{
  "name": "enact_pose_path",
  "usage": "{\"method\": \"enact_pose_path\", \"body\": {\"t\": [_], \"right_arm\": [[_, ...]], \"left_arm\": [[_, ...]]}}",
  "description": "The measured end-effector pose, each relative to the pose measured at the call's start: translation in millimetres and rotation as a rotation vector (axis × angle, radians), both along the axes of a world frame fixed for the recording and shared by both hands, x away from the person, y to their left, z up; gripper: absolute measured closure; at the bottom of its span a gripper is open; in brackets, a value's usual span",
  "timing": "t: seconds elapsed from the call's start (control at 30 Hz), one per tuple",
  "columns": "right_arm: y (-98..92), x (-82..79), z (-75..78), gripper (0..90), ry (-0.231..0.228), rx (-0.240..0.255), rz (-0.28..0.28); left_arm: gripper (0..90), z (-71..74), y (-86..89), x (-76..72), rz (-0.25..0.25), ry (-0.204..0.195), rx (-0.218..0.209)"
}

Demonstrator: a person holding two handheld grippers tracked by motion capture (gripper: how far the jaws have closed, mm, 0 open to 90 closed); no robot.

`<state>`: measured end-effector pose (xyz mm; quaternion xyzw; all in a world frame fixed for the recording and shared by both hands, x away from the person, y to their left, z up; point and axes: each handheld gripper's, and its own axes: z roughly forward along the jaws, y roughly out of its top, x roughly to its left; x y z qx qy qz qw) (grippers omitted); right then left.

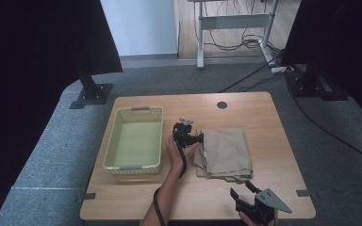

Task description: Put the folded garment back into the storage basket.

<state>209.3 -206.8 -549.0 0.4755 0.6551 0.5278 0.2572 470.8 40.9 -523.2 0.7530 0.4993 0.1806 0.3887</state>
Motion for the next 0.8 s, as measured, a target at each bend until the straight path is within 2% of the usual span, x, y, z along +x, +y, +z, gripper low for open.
{"method": "enact_pose_path", "body": {"t": [0.23,0.4,0.63,0.67,0.8], "right_arm": [[0.0,-0.1,0.1,30.7,-0.001,0.000,0.000],[0.2,-0.2,0.3,30.7,0.000,0.000,0.001],[-0.9,-0.8,1.4,30.7,-0.004,0.004,-0.003],[-0.9,-0.8,1.4,30.7,-0.004,0.004,-0.003],[-0.8,-0.8,1.6,30.7,-0.006,0.003,-0.003]], "left_arm": [[23.3,-1.9,-6.1,5.5,-0.005,0.009,0.009],[24.3,-10.3,-14.4,13.6,-0.002,0.047,0.024],[26.7,-10.8,-17.0,15.4,-0.006,0.056,0.032],[26.7,-13.1,-15.6,18.6,-0.006,0.083,0.024],[27.1,-15.9,-15.0,20.4,-0.008,0.102,0.026]]}}
